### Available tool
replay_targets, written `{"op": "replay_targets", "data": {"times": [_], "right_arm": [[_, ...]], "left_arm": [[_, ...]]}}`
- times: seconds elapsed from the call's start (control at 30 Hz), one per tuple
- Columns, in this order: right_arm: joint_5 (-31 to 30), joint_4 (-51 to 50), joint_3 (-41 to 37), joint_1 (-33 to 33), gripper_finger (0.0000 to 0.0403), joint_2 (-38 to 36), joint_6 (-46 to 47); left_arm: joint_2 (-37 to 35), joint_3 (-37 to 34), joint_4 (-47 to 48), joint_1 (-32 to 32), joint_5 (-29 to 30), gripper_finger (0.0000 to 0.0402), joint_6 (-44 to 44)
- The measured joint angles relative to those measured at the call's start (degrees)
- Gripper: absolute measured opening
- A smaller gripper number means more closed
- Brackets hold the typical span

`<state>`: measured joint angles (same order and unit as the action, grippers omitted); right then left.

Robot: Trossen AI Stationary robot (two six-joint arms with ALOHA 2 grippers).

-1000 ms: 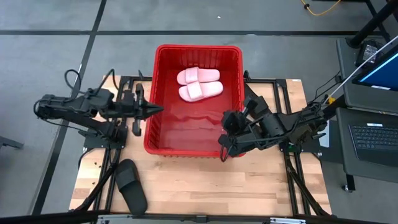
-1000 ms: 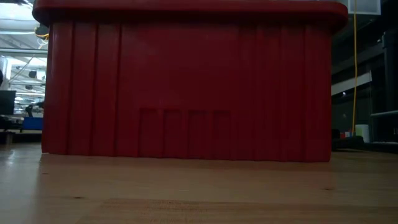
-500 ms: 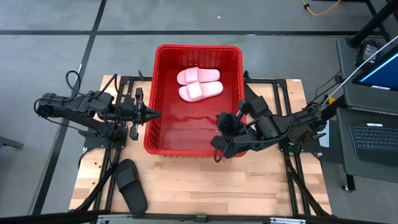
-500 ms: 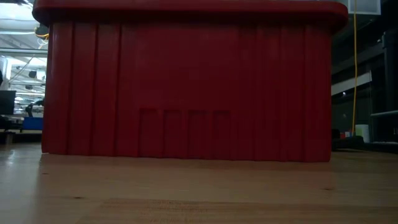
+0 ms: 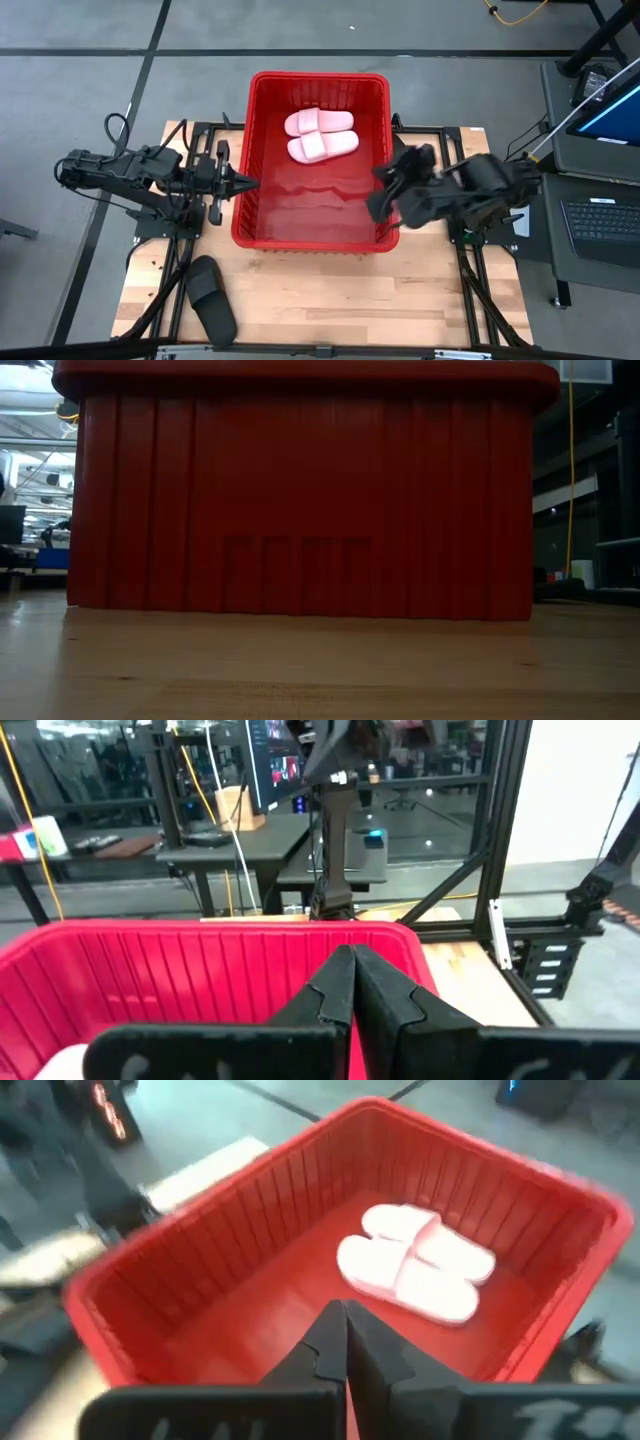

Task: Pick and place slides into bin
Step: Put the right black slide into the bin

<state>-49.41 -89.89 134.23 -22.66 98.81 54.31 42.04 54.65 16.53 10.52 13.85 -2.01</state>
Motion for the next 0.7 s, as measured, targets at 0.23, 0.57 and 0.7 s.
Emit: {"op": "replay_targets", "data": {"times": [0.23, 0.57, 0.7], "right_arm": [[-2.7, 0.0, -8.9, 0.0, 0.0003, -6.0, 9.5], [-7.4, -0.1, -35.9, -0.4, 0.0002, -14.7, 37.2], [-13.1, -0.1, -46.1, -0.5, 0.0002, -17.9, 50.3]], "left_arm": [[-0.6, 0.0, 0.3, 0.0, 0.0, 0.0004, -2.2], [-1.5, 0.0, 1.1, 0.0, 0.0, 0.0003, -3.3], [-1.5, 0.0, 2.2, 0.0, 0.0, 0.0005, -3.3]]}}
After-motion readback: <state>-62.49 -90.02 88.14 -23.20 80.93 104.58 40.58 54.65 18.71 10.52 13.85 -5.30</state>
